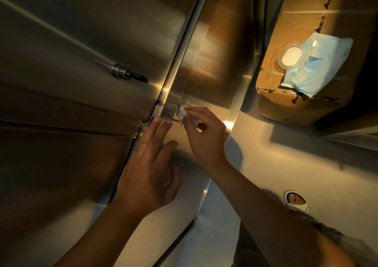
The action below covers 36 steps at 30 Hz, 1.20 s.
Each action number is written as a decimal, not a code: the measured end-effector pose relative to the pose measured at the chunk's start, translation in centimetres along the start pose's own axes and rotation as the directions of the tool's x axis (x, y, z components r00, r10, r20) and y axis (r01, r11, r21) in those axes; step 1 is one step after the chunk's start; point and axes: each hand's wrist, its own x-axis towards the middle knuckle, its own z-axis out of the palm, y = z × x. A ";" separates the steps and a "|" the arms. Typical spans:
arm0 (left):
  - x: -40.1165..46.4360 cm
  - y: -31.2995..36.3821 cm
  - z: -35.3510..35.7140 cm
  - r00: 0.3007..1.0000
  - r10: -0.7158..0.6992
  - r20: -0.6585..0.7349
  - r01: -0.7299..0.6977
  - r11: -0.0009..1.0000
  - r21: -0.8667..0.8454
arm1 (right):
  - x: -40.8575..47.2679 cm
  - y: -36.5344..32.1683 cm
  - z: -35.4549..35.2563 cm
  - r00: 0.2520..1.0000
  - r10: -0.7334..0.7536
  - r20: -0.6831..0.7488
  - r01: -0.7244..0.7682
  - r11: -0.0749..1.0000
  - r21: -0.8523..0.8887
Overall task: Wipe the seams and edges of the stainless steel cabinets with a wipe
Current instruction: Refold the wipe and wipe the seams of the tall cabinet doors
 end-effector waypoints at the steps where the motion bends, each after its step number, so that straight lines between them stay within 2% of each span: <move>1: 0.0 0.0 0.0 1.000 -0.002 0.000 0.002 1.000 -0.003 | 0.4 -0.1 -0.7 0.999 -0.028 -0.030 0.027 1.000 -0.009; 4: 0.1 0.1 0.0 1.000 0.004 -0.004 -0.004 1.000 -0.009 | 1.9 -0.1 -2.0 0.997 -0.034 -0.065 0.032 0.999 -0.030; 8: 0.1 0.1 0.0 1.000 0.006 -0.006 -0.006 1.000 -0.023 | 3.0 -0.3 0.0 0.995 -0.088 0.045 0.089 0.996 -0.017; 12: 0.2 0.2 -0.1 1.000 0.000 -0.005 0.000 1.000 -0.025 | 3.3 1.5 0.6 0.988 -0.141 0.066 0.144 0.989 -0.030; 16: 0.3 0.2 -0.1 1.000 0.000 -0.003 -0.001 1.000 -0.030 | 3.9 3.5 0.6 0.991 -0.093 0.093 0.097 0.994 -0.044; 22: 0.1 -0.1 0.1 0.999 0.031 -0.037 -0.031 0.999 0.006 | 4.0 9.8 -0.6 0.991 0.084 0.107 -0.058 0.972 -0.229; 27: -0.1 -0.4 0.3 0.999 0.035 -0.039 -0.034 0.999 0.039 | 4.3 11.9 -0.1 0.990 0.066 0.122 -0.034 0.967 -0.251; 29: -0.1 -0.4 0.4 0.998 0.041 -0.042 -0.039 0.998 0.051 | 4.3 13.3 -0.4 0.985 0.102 0.141 -0.060 0.959 -0.278; 33: -0.1 -0.4 0.3 0.999 0.034 -0.023 -0.033 0.998 0.050 | 5.0 17.2 -1.4 0.958 0.258 0.125 -0.181 0.882 -0.435; 36: -0.1 -0.4 0.4 1.000 0.022 -0.018 -0.021 0.998 0.053 | 5.0 17.7 -1.6 0.950 0.272 0.150 -0.164 0.850 -0.501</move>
